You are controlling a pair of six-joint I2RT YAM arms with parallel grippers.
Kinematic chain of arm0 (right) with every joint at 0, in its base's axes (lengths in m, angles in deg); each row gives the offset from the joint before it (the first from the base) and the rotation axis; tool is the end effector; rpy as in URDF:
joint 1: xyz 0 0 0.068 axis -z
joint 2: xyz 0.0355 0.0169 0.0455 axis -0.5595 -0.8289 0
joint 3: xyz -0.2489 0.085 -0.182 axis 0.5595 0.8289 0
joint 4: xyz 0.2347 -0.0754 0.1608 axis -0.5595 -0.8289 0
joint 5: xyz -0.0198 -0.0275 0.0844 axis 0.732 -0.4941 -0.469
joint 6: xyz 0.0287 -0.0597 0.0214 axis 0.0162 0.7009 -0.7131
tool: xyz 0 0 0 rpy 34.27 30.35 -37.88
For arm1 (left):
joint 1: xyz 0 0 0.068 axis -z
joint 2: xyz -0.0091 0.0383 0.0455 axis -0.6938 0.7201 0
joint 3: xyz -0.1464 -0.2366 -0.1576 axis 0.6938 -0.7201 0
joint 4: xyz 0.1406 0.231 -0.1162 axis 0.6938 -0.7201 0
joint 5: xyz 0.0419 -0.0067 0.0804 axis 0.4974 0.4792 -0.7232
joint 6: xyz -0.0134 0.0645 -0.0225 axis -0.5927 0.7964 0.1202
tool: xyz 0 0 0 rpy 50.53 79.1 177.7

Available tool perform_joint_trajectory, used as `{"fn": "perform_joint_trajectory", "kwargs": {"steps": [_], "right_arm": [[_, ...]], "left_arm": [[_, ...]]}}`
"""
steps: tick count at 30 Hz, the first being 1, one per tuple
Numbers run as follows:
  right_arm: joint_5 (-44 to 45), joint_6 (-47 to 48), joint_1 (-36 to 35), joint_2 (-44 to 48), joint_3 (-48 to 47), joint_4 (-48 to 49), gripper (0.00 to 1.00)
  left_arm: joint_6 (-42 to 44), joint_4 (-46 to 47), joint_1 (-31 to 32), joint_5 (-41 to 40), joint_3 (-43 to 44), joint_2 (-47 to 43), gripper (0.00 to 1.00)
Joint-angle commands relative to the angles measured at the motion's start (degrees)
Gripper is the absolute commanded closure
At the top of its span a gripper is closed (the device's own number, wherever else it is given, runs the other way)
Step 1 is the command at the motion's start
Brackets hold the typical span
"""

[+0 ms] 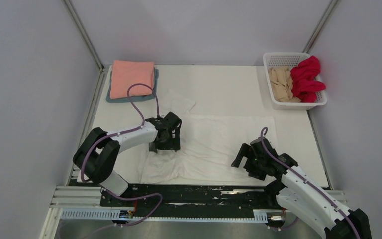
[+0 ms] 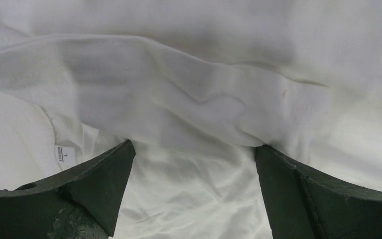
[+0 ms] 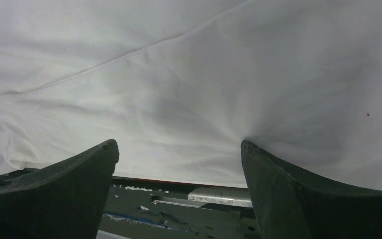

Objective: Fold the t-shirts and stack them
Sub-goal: Fold the flattened tshirt in 1/3 of the way, then grab the side of the flattened tshirt furthest away from the robot with both arms

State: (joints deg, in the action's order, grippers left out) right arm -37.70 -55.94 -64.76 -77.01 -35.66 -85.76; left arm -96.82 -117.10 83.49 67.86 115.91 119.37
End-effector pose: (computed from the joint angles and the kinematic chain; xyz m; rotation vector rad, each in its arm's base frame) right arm 0.1063 0.0650 0.1658 0.5037 2.7539 0.4365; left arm 0.2376 -0.1808 0.1680 -0.1720 2.8258 0.0028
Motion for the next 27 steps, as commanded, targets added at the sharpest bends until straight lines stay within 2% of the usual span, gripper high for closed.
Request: {"fn": "perform_joint_trajectory", "kwargs": {"steps": [1,10,15,19,21,25,27], "right_arm": [[1.07,-1.05,-0.46,0.41,0.91,-1.38,0.0],[5.35,-2.28,-0.51,2.06,-1.92,0.04,0.0],[14.02,2.36,-0.5,3.07,-10.12,0.43,0.0],[22.11,7.63,-0.4,1.89,-15.41,5.41,0.0],[25.75,8.29,-0.25,-0.1,-17.15,8.93,0.0],[30.69,9.89,2.11,-5.94,-19.82,13.27,0.0],[30.93,10.98,4.35,-9.04,-20.89,15.18,0.0]], "left_arm": [[2.58,2.97,-2.02,-3.16,1.18,3.17,0.0],[1.24,-6.49,-2.02,-6.15,0.9,-2.03,0.0],[6.2,-6.14,-2.15,-8.92,6.05,-7.71,0.0],[10.31,-4.15,-3.86,-9.75,16.4,-5.45,0.0],[12.32,-1.26,-6.27,-4.22,21.8,-2.33,0.0],[14.56,0.42,-11.54,2.54,34.75,8.47,0.0],[15.13,-0.58,-13.07,2.29,45.87,15.44,0.0]]}}
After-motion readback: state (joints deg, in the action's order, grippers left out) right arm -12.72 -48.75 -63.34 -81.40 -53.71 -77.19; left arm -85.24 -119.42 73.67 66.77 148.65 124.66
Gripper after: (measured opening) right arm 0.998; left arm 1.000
